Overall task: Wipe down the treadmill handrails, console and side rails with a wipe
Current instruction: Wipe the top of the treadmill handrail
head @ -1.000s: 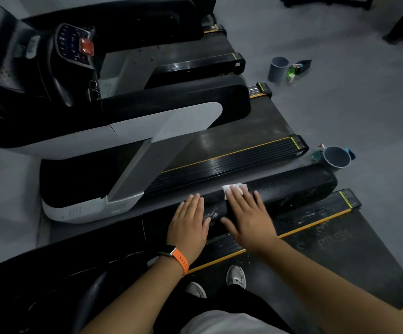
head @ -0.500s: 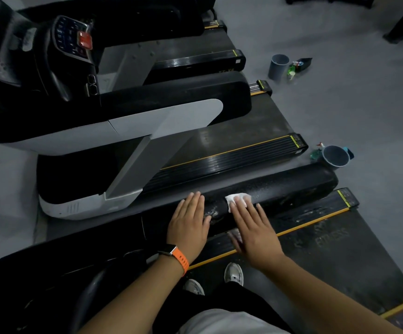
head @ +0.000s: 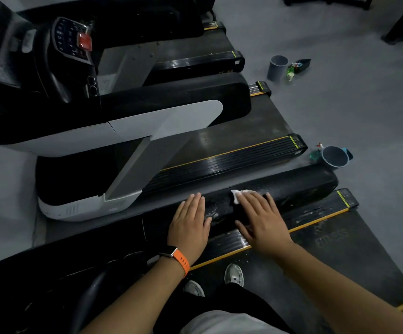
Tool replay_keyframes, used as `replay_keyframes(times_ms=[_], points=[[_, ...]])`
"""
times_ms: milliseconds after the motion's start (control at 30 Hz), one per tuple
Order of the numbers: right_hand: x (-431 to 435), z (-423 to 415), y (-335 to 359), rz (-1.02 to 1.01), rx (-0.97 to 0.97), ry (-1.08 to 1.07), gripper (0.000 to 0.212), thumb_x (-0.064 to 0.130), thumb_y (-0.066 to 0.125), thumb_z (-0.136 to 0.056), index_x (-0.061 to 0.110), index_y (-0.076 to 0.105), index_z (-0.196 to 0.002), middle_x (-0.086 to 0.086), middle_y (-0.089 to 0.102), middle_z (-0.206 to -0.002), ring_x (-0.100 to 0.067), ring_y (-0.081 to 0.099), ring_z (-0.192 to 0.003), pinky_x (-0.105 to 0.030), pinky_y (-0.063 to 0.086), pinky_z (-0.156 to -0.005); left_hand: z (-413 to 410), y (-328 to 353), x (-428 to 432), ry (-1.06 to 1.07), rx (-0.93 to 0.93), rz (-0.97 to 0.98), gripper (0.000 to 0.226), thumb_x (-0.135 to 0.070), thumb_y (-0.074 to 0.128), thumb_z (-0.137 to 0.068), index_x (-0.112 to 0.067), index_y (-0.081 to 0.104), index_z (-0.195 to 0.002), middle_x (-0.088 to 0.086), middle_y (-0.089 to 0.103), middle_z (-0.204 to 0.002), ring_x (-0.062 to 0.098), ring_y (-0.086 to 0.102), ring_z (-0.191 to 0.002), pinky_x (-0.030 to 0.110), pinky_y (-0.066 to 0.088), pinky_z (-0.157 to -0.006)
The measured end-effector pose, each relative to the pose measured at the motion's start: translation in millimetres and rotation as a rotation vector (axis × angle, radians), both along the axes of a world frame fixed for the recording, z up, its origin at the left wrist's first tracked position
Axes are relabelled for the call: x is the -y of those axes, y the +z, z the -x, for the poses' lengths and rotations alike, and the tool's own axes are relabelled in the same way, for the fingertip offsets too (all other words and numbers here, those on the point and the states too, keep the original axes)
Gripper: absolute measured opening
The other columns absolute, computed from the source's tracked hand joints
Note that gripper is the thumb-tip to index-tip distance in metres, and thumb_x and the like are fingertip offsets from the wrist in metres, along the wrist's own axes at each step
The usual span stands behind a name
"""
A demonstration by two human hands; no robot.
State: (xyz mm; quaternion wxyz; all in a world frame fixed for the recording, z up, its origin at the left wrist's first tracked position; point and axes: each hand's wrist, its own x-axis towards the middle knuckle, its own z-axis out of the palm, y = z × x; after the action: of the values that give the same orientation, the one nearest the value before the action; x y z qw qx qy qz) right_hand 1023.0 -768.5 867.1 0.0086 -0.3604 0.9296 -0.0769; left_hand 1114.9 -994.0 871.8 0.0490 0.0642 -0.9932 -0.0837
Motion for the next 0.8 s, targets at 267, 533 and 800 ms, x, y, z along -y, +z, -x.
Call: replay_keyframes(times_ms=[267, 533, 800], points=[[8, 2, -5, -0.086, 0.023, 0.068, 0.08, 0.066, 0.03, -0.107, 0.021, 0.007, -0.168, -0.007, 0.006, -0.175, -0.028, 0.002, -0.162, -0.05, 0.006, -0.129, -1, 0, -1, 0.009, -0.019, -0.001, 0.057, -0.037, 0.051, -0.098, -0.007, 0.051, -0.147, 0.011, 0.05, -0.154, 0.025, 0.045, -0.145, 0.04, 0.029, -0.121], [14, 24, 9, -0.115, 0.074, -0.093, 0.083, 0.068, 0.018, -0.105, 0.014, 0.014, -0.167, -0.01, 0.014, -0.174, -0.028, 0.004, -0.162, -0.046, 0.005, -0.131, -1, -3, -1, 0.008, 0.0, -0.001, 0.058, -0.039, 0.046, -0.101, -0.008, 0.048, -0.15, 0.01, 0.047, -0.156, 0.024, 0.042, -0.147, 0.039, 0.026, -0.122], [31, 22, 13, -0.112, 0.102, -0.009, 0.079, 0.068, 0.013, -0.106, 0.018, 0.014, -0.167, -0.007, 0.016, -0.174, -0.024, 0.004, -0.162, -0.046, 0.003, -0.131, -2, -3, 1, 0.001, 0.013, -0.023, 0.058, -0.039, 0.043, -0.103, -0.008, 0.045, -0.152, 0.009, 0.044, -0.159, 0.023, 0.038, -0.149, 0.04, 0.027, -0.123]])
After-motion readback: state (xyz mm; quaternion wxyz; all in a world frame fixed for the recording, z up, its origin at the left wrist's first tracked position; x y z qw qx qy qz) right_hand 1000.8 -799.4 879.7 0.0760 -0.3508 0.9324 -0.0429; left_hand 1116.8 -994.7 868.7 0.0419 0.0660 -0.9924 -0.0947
